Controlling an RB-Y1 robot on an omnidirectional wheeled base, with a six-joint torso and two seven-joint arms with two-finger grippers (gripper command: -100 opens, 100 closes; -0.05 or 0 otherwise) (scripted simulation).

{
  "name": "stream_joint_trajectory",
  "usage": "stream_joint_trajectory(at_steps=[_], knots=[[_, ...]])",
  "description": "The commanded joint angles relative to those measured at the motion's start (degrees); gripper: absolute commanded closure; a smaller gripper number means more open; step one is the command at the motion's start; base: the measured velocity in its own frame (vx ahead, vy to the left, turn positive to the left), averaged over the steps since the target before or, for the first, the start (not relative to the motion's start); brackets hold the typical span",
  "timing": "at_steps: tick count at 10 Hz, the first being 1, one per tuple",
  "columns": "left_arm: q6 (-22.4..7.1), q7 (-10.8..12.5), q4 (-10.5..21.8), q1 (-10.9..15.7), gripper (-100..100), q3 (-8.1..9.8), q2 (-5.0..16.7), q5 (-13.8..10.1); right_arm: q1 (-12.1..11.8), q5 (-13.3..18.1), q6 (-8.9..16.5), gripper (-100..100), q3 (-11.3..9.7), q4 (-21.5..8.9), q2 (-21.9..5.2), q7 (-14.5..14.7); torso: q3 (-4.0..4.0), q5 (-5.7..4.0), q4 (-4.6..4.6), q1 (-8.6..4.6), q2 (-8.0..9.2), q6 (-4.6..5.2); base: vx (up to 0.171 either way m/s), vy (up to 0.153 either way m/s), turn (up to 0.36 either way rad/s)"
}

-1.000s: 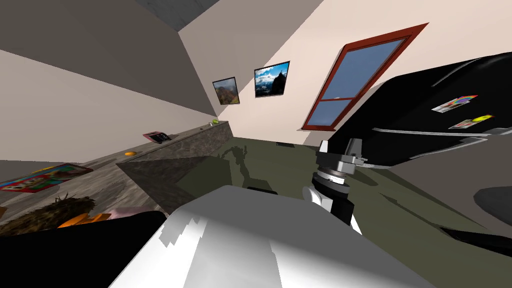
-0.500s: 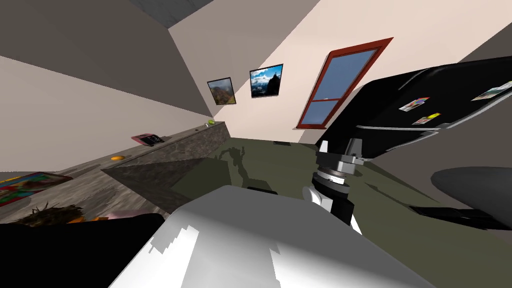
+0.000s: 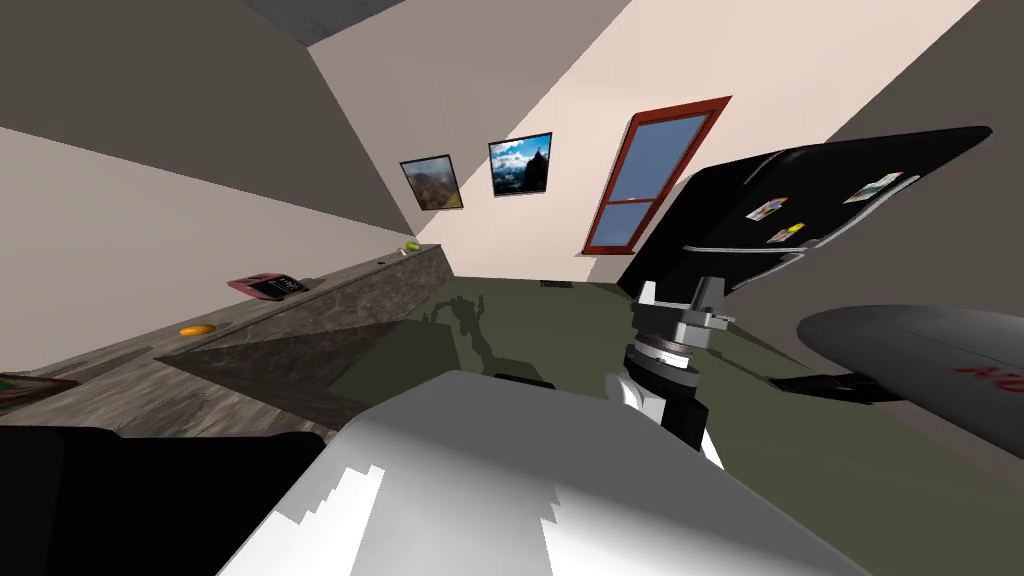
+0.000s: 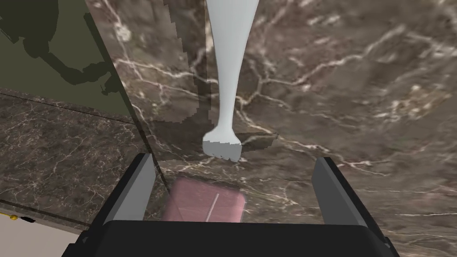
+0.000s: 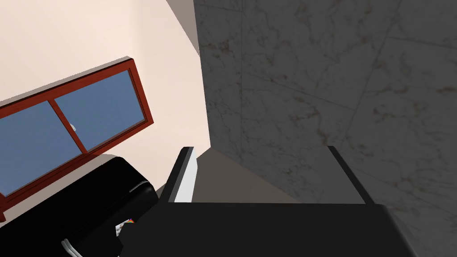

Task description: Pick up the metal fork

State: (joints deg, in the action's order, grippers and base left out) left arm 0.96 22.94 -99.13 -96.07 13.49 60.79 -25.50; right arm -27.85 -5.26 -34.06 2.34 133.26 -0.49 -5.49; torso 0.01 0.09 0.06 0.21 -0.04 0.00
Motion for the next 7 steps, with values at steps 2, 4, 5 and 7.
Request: stream_joint_trajectory(at_steps=[2,4,5,7], knots=[[0.05,1.26,-2.18,-2.13,-100,-1.02,3.30,-1.37,0.00,0.00,0.00,0,0.00,0.00,0.00,0.00,0.00,0.00,0.00,-0.03,-0.01,-0.03,-0.077,0.001,-0.103],[0.26,1.92,-3.09,-3.20,-100,-1.65,5.08,-2.09,0.00,0.00,0.00,0,0.00,0.00,0.00,0.00,-0.02,0.00,0.00,0.00,-0.03,-0.02,-0.068,0.013,-0.121],[0.36,2.25,-3.54,-3.73,-100,-1.99,5.98,-2.46,-0.01,0.00,0.00,0,0.00,0.00,0.00,0.00,-0.03,0.00,-0.01,0.01,-0.06,-0.02,-0.056,0.007,-0.087],[0.67,3.22,-4.84,-5.27,-100,-2.95,8.59,-3.53,-0.01,0.00,0.00,0,0.00,0.00,0.00,0.00,-0.05,0.00,-0.02,0.01,-0.10,-0.03,-0.063,0.005,-0.110]])
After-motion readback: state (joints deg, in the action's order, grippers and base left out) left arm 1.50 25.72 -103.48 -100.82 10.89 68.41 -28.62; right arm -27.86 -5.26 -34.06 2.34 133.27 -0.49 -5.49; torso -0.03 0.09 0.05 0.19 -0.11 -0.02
